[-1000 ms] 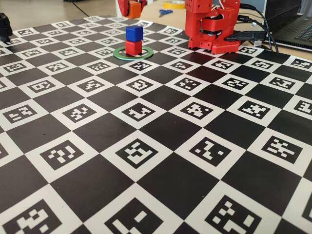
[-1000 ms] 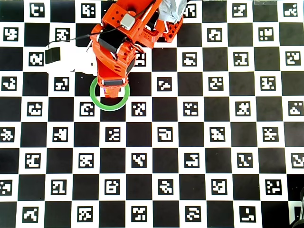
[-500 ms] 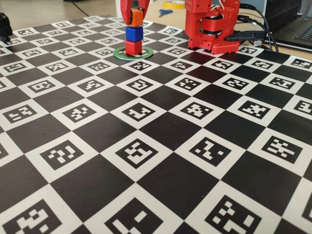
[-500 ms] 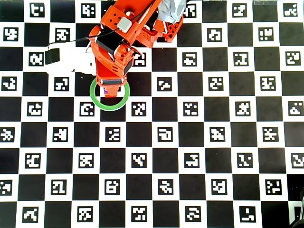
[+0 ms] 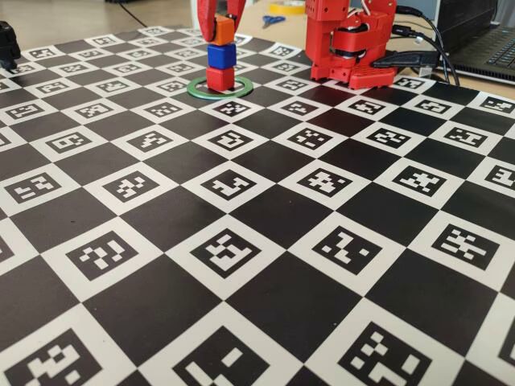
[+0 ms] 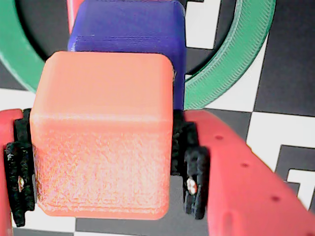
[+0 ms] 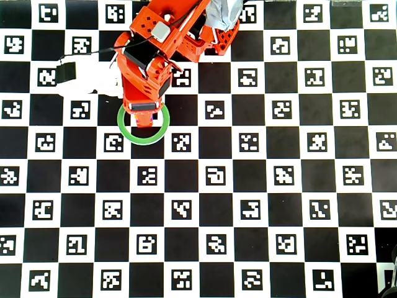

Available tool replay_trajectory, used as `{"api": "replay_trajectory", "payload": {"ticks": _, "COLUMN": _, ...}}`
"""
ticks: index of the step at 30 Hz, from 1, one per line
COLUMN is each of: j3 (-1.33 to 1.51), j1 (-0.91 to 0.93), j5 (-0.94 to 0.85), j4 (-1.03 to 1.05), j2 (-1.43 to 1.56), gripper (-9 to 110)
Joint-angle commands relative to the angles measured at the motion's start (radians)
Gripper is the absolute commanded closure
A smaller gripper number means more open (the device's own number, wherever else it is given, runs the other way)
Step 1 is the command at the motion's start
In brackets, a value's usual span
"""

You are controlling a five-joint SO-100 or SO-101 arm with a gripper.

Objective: Grab the red cube then put it in the green circle then put the blue cube on top and finally the orange cube on top

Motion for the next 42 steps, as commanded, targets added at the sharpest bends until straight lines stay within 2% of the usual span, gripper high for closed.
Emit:
{"api": "replay_trajectory", "payload": {"ticks": 1, "j3": -0.009, "j1": 0.011, "j5": -0.006, "j4": -0.014, "j2": 0.064, "gripper": 95}}
{"api": "replay_trajectory", "payload": {"ticks": 15, "j3": 0.008, "j1": 0.009, "j5": -0.002, "j4": -0.021, "j2": 0.066, "gripper": 93}}
{"api": "replay_trajectory", "payload": {"ticks": 19, "j3": 0.011, "j1": 0.009, "j5": 0.000, "j4": -0.026, "j2": 0.067, "gripper": 86}}
{"api": "replay_trajectory", "payload": {"ticks": 24, "j3": 0.011, "j1": 0.009, "j5": 0.008, "j4": -0.029, "j2": 0.069, "gripper": 70}}
{"api": "replay_trajectory", "payload": {"ticks": 33, "j3": 0.014, "j1": 0.008, "j5": 0.015, "j4": -0.028, "j2": 0.077, "gripper": 56}}
{"api": "replay_trajectory", "payload": {"ticks": 42, "j3": 0.011, "j1": 0.008, "j5": 0.017, "j4": -0.012, "j2": 0.083, "gripper": 52}}
